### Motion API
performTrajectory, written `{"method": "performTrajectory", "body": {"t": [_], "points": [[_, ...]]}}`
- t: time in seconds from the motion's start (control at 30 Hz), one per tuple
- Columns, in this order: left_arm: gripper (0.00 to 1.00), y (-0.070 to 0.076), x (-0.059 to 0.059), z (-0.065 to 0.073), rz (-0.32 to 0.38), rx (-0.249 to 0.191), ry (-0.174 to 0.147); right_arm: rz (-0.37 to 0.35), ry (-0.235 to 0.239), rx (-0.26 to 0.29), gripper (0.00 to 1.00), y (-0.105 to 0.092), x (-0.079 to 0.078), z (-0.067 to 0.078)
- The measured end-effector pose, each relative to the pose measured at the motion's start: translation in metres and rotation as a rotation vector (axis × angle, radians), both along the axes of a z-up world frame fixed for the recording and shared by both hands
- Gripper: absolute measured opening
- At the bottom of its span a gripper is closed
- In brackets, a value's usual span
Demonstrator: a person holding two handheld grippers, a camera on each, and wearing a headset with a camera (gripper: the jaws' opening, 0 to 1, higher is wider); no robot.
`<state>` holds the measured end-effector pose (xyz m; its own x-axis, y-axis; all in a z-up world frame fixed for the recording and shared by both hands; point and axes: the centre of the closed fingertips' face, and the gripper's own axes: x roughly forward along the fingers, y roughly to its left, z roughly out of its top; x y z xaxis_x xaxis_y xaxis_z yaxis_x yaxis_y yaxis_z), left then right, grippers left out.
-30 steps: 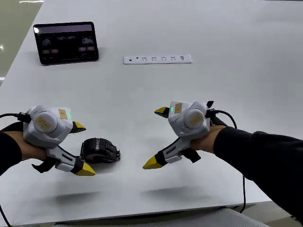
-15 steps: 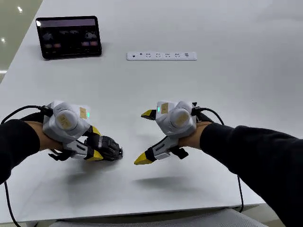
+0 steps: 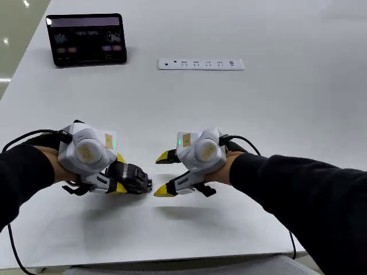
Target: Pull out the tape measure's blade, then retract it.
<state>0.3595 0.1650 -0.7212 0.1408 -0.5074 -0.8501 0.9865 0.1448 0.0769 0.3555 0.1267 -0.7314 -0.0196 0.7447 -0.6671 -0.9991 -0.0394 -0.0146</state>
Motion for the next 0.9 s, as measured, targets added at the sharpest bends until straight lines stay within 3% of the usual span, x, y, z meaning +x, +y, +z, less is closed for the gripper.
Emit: {"method": "performTrajectory", "body": {"t": [0.1,0.2,0.3,0.6,0.73,0.9], "points": [[0.31,0.0,0.001,-0.001,0.016,0.001,0.011,0.007,0.014,-0.011,0.35,0.005,-0.002,-0.008],[0.31,0.001,0.002,-0.002,0.025,0.003,0.021,0.008,-0.007,-0.028,0.28,0.006,-0.001,-0.013],[0.31,0.0,0.001,-0.002,0.028,0.0,0.03,0.002,0.008,-0.028,0.24,0.007,-0.002,-0.016],[0.31,0.0,0.002,-0.002,0.054,-0.003,0.046,0.015,-0.012,-0.057,0.12,0.011,0.001,-0.024],[0.31,0.0,0.004,-0.003,0.056,0.0,0.05,0.0,0.013,-0.061,0.11,0.01,0.002,-0.025],[0.31,0.001,0.003,-0.003,0.049,0.005,0.05,0.006,0.01,-0.067,0.09,0.009,0.002,-0.025]]}}
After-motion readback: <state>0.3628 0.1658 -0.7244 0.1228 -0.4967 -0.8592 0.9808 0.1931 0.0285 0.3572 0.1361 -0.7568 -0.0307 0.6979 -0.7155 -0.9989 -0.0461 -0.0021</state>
